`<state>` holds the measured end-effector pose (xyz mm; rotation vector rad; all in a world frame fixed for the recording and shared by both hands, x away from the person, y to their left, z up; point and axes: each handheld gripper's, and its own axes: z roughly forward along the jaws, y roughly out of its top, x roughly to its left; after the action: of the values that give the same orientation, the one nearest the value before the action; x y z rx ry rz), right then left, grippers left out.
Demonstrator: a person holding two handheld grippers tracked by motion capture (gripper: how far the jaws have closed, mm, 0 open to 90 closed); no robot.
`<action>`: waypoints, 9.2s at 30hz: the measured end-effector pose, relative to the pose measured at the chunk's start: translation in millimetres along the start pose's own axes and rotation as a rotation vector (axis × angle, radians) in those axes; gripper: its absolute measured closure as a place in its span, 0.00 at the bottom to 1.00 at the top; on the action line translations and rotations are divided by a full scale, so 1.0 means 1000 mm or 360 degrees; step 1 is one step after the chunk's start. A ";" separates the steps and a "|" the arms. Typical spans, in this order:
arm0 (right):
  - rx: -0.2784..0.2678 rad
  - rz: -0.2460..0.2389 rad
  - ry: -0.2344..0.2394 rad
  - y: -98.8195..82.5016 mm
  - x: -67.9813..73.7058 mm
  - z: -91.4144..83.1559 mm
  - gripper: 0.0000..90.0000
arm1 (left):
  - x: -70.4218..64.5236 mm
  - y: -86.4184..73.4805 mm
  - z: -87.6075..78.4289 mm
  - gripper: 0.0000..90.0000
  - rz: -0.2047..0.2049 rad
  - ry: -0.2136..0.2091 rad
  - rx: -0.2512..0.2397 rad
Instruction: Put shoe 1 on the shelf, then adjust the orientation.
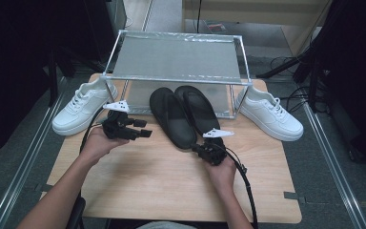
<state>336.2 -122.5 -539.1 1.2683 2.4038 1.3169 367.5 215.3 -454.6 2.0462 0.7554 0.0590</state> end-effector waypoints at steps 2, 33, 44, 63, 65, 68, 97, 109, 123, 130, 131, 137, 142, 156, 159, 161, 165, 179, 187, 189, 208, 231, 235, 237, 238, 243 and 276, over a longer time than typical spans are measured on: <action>-0.0001 0.0002 0.0003 0.002 0.000 0.000 1.00 | 0.002 0.012 -0.002 0.79 0.0003 -0.0013 -0.0015; 0.0004 -0.0052 0.0038 0.006 0.000 0.005 1.00 | 0.063 0.163 0.019 1.00 0.0176 0.0183 0.0128; 0.0029 -0.0087 0.0057 0.016 0.012 0.020 1.00 | 0.068 0.160 0.021 0.99 0.0175 0.0135 0.0091; 0.0004 -0.0104 0.0028 0.036 0.023 0.042 1.00 | 0.066 0.161 0.021 0.99 0.0140 0.0160 0.0120; -0.0002 -0.0084 0.0038 0.039 0.023 0.047 1.00 | 0.065 0.159 0.022 0.99 0.0134 0.0169 0.0093; -0.0017 -0.0056 0.0062 0.043 0.023 0.054 1.00 | 0.067 0.155 0.021 0.99 0.0114 0.0149 0.0055; -0.0113 0.0009 -0.0015 0.102 0.030 0.110 1.00 | 0.066 0.157 0.022 0.99 0.0117 0.0168 0.0072; -0.0067 0.0065 0.0015 0.108 0.025 0.119 1.00 | 0.067 0.157 0.021 0.98 0.0111 0.0165 0.0067; -0.0130 0.0013 0.0101 0.081 0.032 0.058 1.00 | 0.069 0.159 0.022 0.97 0.0087 0.0165 0.0084; -0.0143 0.0034 0.0062 0.054 0.015 0.028 1.00 | 0.068 0.159 0.023 0.97 0.0091 0.0175 0.0089; -0.0144 0.0035 0.0055 0.050 0.012 0.025 1.00 | 0.068 0.159 0.023 0.97 0.0093 0.0175 0.0089; -0.0148 0.0054 0.0007 0.032 -0.003 0.004 1.00 | 0.068 0.158 0.022 0.96 0.0102 0.0185 0.0088; -0.0185 0.0106 -0.0004 0.022 -0.015 -0.014 1.00 | 0.067 0.158 0.023 0.96 0.0100 0.0194 0.0086; -0.0191 0.0180 -0.0158 -0.003 -0.051 -0.046 1.00 | 0.067 0.158 0.023 0.96 0.0097 0.0193 0.0080; -0.0188 0.0207 -0.0190 -0.008 -0.059 -0.049 1.00 | 0.067 0.158 0.023 0.96 0.0095 0.0194 0.0081; -0.0174 0.0204 -0.0220 -0.009 -0.062 -0.047 1.00 | 0.067 0.158 0.023 0.96 0.0095 0.0195 0.0082; -0.0154 0.0205 -0.0247 -0.009 -0.067 -0.042 1.00 | 0.067 0.158 0.023 0.96 0.0094 0.0195 0.0080; -0.0020 0.0126 -0.0260 0.020 -0.065 -0.014 1.00 | 0.067 0.158 0.023 0.96 0.0090 0.0198 0.0084; 0.0035 0.0074 -0.0230 0.039 -0.054 0.010 1.00 | 0.066 0.158 0.023 0.96 0.0096 0.0197 0.0078; 0.0054 0.0056 -0.0233 0.045 -0.051 0.016 1.00 | 0.066 0.158 0.023 0.96 0.0098 0.0201 0.0080; 0.0157 0.0026 -0.0186 0.078 -0.047 0.062 1.00 | 0.069 0.156 0.021 0.94 0.0052 0.0164 0.0050; -0.0076 -0.0151 0.0068 0.070 -0.017 -0.035 0.73 | -0.004 0.131 -0.016 0.53 0.0255 -0.0034 0.0001; -0.0116 -0.0184 0.0107 0.061 -0.016 -0.050 0.69 | -0.010 0.112 -0.017 0.53 0.0256 -0.0006 0.0001; -0.0149 -0.0177 0.0139 0.054 -0.018 -0.059 0.68 | -0.011 0.097 -0.018 0.55 0.0240 -0.0029 -0.0004; -0.0151 -0.0187 0.0137 0.051 -0.021 -0.065 0.68 | -0.011 0.091 -0.018 0.55 0.0227 -0.0030 -0.0006; -0.0136 -0.0173 0.0113 0.037 -0.028 -0.085 0.66 | -0.010 0.066 -0.017 0.55 0.0154 -0.0021 -0.0004; -0.0175 -0.0101 0.0065 0.024 -0.045 -0.108 0.60 | 0.014 -0.013 -0.033 0.52 -0.0084 0.0096 0.0024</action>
<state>329.7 -217.3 -467.4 1.1383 2.3412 1.4484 361.8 252.4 -448.7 2.0455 0.8497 0.0855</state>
